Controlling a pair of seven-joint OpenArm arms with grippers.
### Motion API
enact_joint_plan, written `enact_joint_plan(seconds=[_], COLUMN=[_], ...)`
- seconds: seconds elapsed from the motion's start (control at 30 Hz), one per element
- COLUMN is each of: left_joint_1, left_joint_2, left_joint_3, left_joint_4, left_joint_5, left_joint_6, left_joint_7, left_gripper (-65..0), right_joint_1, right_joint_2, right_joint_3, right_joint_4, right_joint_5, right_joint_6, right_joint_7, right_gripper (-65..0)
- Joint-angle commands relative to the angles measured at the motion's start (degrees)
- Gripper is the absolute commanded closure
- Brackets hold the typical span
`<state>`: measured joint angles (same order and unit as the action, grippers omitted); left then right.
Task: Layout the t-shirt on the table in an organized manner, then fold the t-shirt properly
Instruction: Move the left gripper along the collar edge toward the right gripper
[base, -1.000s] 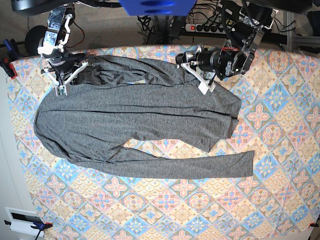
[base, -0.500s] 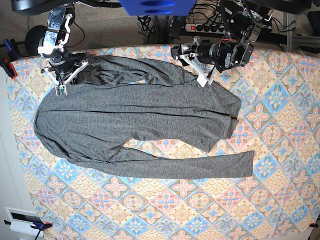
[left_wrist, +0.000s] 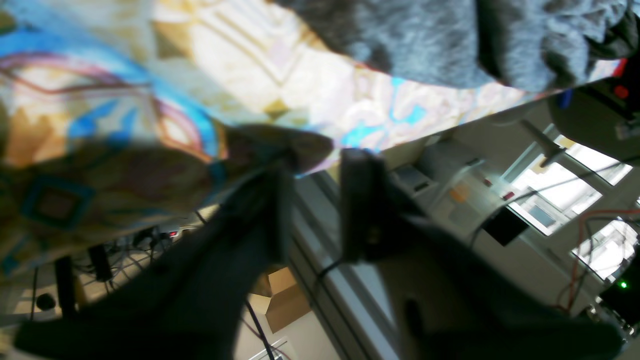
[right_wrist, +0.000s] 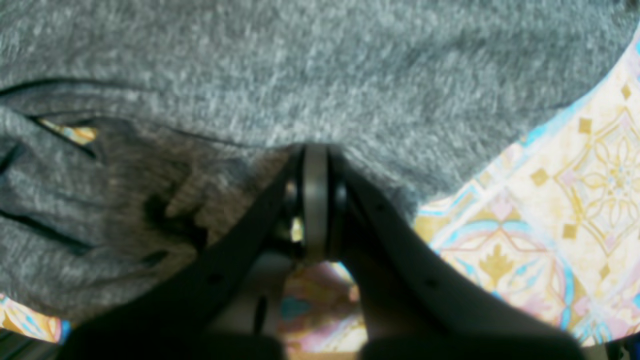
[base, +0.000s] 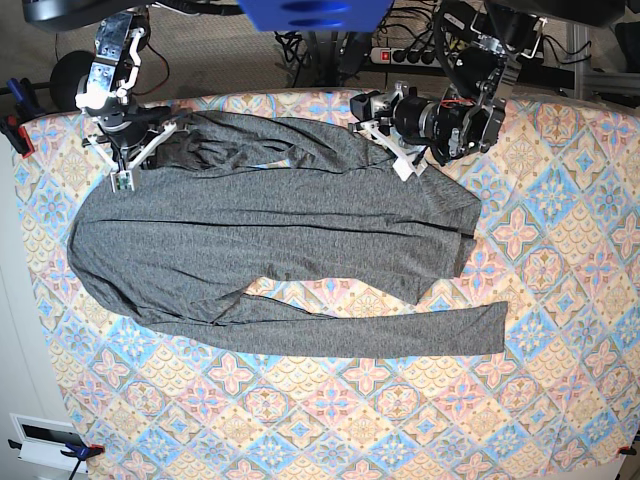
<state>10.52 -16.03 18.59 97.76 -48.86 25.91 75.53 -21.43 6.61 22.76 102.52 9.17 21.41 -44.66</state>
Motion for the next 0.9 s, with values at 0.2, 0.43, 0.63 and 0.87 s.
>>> enact_joint_plan(seconds=[0.2,0.43,0.63,0.87], left_joint_1=[2.44,3.23,1.04,-1.16], left_joint_2=[1.04,1.57,2.71,5.26], left_joint_3=[1.06,0.97,0.88,0.97], left_joint_4=[1.98,7.61,7.61,7.61], left_joint_5=[6.0,6.0,6.0,5.92], left_joint_6=[9.3,14.09,14.09,14.09], left_joint_7=[-10.69,-7.26,-6.91,-5.24], left_gripper=[-9.8,-16.1,-16.2,-25.1], right_joint_1=[0.11,0.11,0.11,0.02], right_joint_2=[0.55,0.55,0.55,0.55], right_joint_3=[0.23,0.23,0.23,0.14], right_joint_4=[0.91,0.91,1.0,1.0], right_joint_5=[0.28,0.28,0.28,0.28], right_joint_6=[0.0,0.0,0.0,0.0], right_joint_7=[0.93,0.75,0.75,0.75], right_gripper=[0.0,0.0,0.0,0.0])
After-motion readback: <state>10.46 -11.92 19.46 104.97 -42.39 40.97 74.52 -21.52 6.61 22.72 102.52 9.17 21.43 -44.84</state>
